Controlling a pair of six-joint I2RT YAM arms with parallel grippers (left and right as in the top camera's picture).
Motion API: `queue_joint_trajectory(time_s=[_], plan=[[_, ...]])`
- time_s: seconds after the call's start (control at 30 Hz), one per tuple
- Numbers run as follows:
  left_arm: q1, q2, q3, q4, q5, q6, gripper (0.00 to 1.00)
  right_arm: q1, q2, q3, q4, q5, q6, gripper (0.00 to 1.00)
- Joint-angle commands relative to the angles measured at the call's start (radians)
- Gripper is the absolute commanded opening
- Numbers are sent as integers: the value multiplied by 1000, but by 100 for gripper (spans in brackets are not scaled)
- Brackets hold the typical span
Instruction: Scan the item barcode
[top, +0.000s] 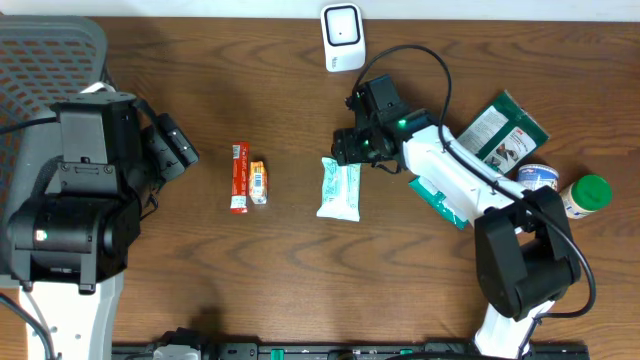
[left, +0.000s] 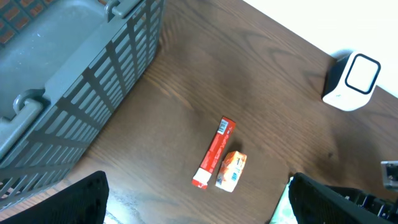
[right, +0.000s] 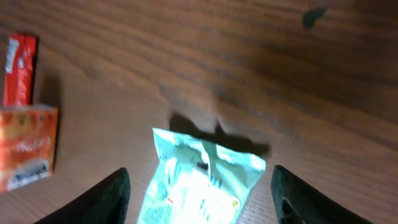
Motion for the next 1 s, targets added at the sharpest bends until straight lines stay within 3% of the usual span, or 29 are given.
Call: queue_joint_trajectory(time_s=[0.0,0.43,0.97], plan=[[3,-2,11,-2,-12,10,90,23,-2,-4,-19,48,60,66],[3,0,11,-2,-12,10,90,24,1,-132,-76,-15,82,69],[3,0,11,-2,-12,10,90,24,1,-134,-45,-54,56,75]])
